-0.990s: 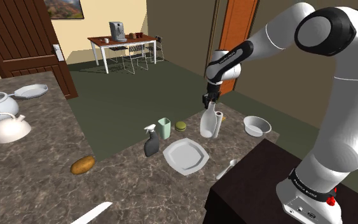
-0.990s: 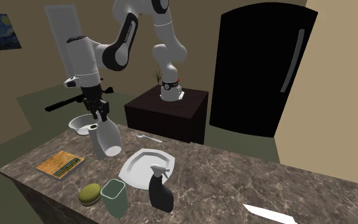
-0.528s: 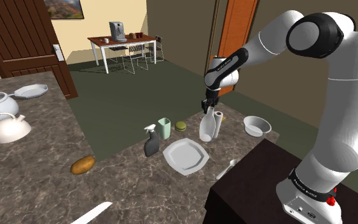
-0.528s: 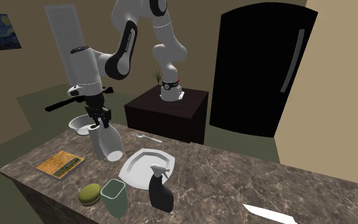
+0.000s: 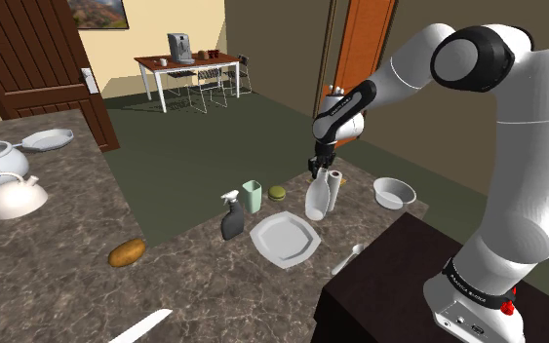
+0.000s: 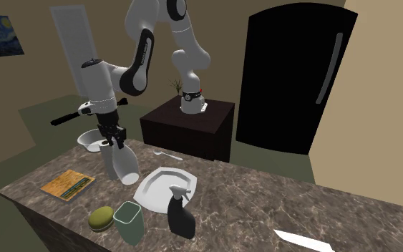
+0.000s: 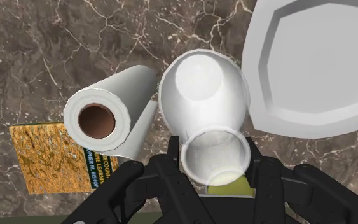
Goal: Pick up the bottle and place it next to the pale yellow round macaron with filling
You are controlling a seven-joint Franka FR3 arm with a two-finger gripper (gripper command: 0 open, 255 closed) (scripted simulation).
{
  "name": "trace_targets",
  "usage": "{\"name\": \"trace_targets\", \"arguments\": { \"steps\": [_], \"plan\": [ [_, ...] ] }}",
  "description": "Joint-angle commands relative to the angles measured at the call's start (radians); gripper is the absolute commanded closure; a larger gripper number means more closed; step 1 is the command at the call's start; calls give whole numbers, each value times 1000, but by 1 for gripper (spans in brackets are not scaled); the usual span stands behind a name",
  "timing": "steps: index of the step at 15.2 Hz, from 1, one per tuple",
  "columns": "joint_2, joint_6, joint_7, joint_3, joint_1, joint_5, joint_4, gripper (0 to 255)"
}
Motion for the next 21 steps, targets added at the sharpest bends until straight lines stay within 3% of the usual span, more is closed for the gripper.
{"name": "trace_targets", "arguments": {
  "steps": [1,3,4,9,13,21],
  "plan": [
    [0,1,0,0,0,0,0,255],
    [0,1,0,0,0,0,0,255],
    [0,0,0,0,0,0,0,0],
    [0,0,0,0,0,0,0,0],
    [-96,-101,7,-7,3,-10,6,0],
    [-96,-101,7,-7,3,-11,6,0]
  ]
}}
